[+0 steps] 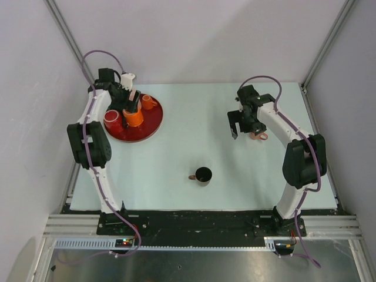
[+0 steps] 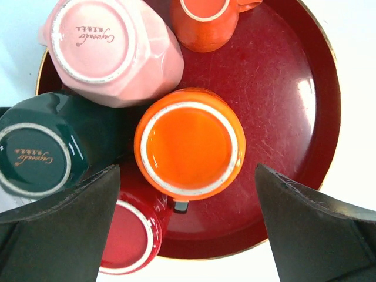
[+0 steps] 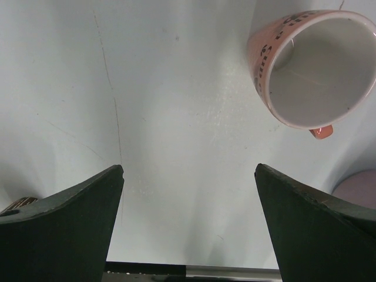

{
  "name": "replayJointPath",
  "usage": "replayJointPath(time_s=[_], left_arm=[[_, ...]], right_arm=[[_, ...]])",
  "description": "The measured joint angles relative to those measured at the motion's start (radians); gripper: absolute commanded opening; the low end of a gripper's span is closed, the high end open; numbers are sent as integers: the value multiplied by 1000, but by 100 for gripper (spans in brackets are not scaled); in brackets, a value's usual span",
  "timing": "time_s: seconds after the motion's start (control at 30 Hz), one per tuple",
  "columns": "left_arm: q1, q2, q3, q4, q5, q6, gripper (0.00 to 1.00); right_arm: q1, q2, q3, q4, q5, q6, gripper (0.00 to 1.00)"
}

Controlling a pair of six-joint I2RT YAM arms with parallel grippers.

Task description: Turn the mug right side up

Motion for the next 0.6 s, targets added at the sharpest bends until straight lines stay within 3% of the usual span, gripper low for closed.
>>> replayJointPath(time_s=[0.3, 0.6], left_arm=[[-8, 77, 2, 6, -22, -36, 98], [-49, 26, -126, 18, 37, -54, 97]], right_arm=[[11, 0, 0, 0, 0, -16, 99], [16, 0, 0, 0, 0, -18, 99]])
